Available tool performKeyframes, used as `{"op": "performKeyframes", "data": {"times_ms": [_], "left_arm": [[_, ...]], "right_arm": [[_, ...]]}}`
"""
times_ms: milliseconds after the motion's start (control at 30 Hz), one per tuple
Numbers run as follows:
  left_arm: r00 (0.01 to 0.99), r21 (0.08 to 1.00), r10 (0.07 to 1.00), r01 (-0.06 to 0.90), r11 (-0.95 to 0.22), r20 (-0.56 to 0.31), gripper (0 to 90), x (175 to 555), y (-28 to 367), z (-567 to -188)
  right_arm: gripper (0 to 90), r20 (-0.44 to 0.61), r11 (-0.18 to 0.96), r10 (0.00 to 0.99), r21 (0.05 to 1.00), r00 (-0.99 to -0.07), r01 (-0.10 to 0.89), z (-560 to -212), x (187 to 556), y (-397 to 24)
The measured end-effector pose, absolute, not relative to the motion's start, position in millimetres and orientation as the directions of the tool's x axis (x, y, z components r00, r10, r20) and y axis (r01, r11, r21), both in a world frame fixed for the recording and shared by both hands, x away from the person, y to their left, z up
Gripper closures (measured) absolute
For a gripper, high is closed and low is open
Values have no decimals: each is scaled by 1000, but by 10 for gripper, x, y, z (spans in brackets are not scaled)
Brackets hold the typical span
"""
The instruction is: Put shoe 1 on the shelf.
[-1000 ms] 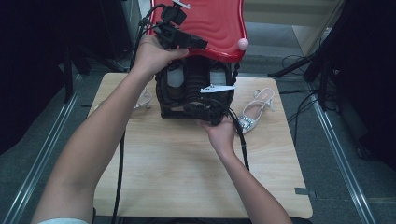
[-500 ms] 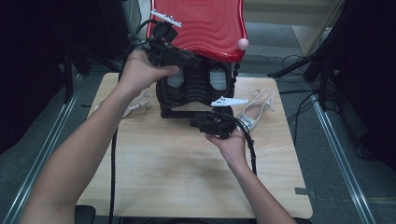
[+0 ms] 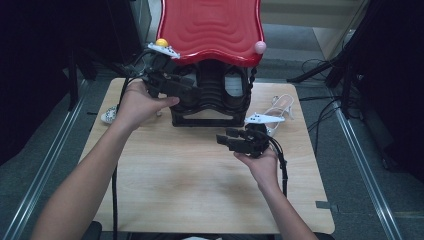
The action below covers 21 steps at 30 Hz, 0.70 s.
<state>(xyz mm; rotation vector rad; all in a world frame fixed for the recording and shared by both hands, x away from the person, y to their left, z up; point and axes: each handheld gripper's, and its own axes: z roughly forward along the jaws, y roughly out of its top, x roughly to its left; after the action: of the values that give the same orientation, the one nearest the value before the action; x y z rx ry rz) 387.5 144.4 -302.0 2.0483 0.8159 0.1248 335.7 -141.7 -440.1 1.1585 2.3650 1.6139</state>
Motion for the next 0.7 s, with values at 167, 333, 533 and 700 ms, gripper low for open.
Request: {"op": "performKeyframes", "data": {"times_ms": [167,333,533,700], "left_arm": [[763,778,595,526,-343,-254,427,3786,1556,-3183],[750,766,616,538,-353,-243,412,3731,1641,-3303],[738,772,642,527,-356,-208,409,3646,1714,-3420],[730,753,641,555,-354,-237,398,3652,1765,-3507]], "right_arm": [[477,336,173,608,828,-719,534,-4421,3321,-1530],[484,331,155,622,836,-710,526,-4435,3333,-1640],[470,354,150,635,816,-687,559,-4480,3392,-1762],[467,357,150,644,809,-677,569,-4574,3386,-1827]]}}
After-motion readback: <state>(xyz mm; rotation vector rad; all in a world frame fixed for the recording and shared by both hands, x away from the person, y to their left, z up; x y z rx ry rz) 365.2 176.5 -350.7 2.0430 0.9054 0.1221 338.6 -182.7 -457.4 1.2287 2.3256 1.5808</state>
